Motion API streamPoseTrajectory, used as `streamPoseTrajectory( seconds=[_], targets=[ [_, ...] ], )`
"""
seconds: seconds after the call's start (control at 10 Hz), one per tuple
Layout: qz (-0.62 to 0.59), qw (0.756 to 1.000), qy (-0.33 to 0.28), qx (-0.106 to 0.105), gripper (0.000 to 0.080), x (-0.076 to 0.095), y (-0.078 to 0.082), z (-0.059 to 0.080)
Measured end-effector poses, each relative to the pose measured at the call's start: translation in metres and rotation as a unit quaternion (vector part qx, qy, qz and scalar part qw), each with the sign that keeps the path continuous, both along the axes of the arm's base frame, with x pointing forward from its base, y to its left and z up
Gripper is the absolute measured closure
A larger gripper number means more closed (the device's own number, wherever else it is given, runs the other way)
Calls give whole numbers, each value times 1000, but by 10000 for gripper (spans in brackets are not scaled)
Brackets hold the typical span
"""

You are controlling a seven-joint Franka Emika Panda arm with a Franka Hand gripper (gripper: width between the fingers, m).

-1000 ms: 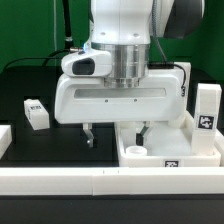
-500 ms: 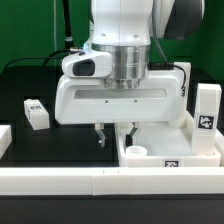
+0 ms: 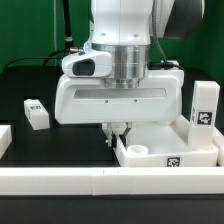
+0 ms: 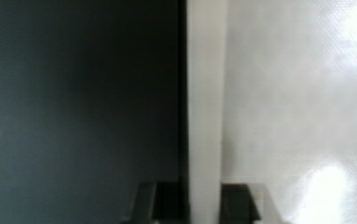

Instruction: Assemble desk

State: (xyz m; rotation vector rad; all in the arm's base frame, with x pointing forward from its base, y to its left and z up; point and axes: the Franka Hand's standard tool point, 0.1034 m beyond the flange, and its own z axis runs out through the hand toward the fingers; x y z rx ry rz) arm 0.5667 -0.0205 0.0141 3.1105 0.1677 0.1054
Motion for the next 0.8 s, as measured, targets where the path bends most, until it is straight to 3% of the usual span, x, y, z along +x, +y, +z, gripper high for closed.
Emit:
streamPoseTrajectory(
  seconds=[0.4,0.7,0.8],
  targets=[
    [14,1000,0,-2,739,1,-1,1],
    [91,996,-3,-14,739,9,-16,6],
    [96,995,-3,-14,739,9,-15,5]
  ],
)
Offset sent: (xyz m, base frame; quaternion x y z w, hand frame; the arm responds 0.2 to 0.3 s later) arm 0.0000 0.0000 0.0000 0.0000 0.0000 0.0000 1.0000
